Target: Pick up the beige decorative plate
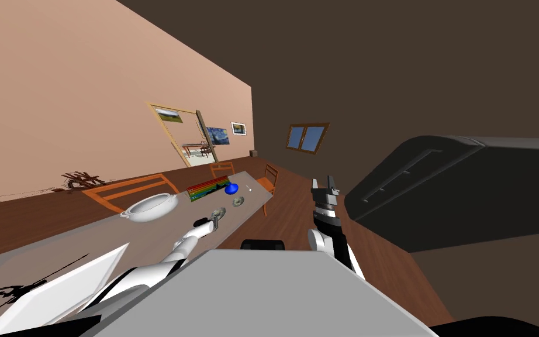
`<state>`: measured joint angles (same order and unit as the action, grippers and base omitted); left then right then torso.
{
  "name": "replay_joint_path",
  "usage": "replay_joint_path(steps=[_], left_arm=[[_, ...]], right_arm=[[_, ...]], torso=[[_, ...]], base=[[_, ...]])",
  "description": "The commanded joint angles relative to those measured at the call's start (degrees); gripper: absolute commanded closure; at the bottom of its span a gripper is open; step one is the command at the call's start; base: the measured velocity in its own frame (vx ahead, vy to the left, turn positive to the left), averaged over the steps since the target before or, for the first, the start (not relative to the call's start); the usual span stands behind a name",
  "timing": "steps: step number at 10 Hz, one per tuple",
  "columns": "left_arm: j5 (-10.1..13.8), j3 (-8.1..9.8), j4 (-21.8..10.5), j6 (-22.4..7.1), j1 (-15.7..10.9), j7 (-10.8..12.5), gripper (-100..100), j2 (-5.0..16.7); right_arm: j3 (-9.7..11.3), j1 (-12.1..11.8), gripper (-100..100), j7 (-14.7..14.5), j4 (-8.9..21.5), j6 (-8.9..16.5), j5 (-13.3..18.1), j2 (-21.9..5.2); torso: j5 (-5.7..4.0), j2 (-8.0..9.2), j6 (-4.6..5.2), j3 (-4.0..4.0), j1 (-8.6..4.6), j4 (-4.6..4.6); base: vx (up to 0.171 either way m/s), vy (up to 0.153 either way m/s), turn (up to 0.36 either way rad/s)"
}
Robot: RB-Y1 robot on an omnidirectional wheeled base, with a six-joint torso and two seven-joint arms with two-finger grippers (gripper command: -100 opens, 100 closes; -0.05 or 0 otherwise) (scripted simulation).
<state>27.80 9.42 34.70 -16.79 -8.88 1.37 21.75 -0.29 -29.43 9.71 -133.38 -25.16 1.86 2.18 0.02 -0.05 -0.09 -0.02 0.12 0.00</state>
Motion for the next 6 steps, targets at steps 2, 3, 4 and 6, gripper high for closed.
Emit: replay_joint_path(steps=[2, 3, 4, 6], left_arm=[[0.48, 0.03, -0.98, -0.04, -0.41, -0.11, -100, 0.35], [0.54, 0.03, -1.08, -0.03, -0.45, -0.15, 0, 0.39], [-0.35, 0.01, -2.11, 1.76, -0.2, 0.08, -100, -0.77], [-1.23, -0.01, -3.16, 3.55, 0.04, 0.31, -100, -1.92]], right_arm=[[0.0, 0.0, 0, 0.0, 0.0, 0.0, 0.0, 0.0], [0.0, 0.0, 0, 0.0, 0.0, 0.0, 0.0, 0.0], [0.0, 0.0, 0, 0.0, 0.0, 0.0, 0.0, 0.0], [-0.01, -0.01, 0, 0.0, 0.0, 0.0, 0.0, -0.01]], torso=[[0.0, -0.02, 0.0, -0.01, -0.02, 0.0], [-0.01, -0.03, -0.01, -0.02, -0.05, -0.01], [-0.01, -0.04, -0.01, -0.02, -0.07, -0.01], [0.04, -0.29, -0.01, -0.16, 0.17, -0.06]], base=[[-0.003, 0.01, -0.025], [0.0, 0.0, 0.0], [0.035, 0.043, 0.016], [0.083, 0.072, 0.007]])
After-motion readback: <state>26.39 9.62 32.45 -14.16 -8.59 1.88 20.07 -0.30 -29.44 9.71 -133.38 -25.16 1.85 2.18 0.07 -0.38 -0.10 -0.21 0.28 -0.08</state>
